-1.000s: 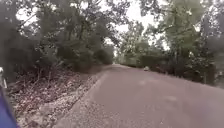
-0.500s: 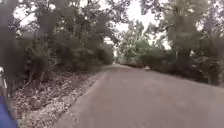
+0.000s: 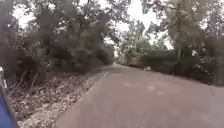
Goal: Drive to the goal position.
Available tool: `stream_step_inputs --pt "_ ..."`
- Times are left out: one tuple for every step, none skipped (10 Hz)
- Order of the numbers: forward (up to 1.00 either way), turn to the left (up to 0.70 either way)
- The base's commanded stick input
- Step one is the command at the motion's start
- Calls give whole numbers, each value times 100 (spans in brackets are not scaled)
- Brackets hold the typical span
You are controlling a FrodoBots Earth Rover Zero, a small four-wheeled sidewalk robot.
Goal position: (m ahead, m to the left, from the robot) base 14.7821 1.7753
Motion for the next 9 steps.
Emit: stream_step_inputs --pt "70 -1" --pt "70 -1" --pt "70 -3" --pt "70 -11" --pt "70 -13" --pt "70 -14" --pt "70 -13" --pt "70 -3" --pt "70 -1"
